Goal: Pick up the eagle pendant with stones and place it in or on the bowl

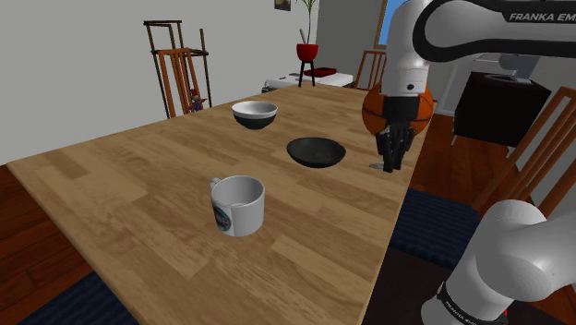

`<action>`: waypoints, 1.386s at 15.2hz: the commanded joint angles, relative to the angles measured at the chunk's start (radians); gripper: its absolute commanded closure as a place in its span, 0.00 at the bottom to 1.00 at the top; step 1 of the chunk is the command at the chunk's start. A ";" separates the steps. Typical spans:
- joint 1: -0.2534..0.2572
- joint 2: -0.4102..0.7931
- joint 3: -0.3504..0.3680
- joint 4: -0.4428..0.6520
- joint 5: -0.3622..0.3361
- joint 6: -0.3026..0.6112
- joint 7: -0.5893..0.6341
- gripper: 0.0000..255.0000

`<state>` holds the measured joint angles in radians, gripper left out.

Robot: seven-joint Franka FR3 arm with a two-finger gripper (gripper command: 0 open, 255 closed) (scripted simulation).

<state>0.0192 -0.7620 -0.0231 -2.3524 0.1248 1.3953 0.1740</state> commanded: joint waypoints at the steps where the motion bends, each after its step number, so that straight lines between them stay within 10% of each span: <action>1: 0.001 0.009 -0.001 0.034 0.000 -0.026 0.003 1.00; 9: 0.003 0.043 -0.004 0.166 0.002 -0.122 0.016 1.00; 21: 0.013 0.521 -0.009 0.577 0.010 -0.055 0.007 1.00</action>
<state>0.0314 -0.2777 -0.0321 -1.8174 0.1330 1.3442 0.1789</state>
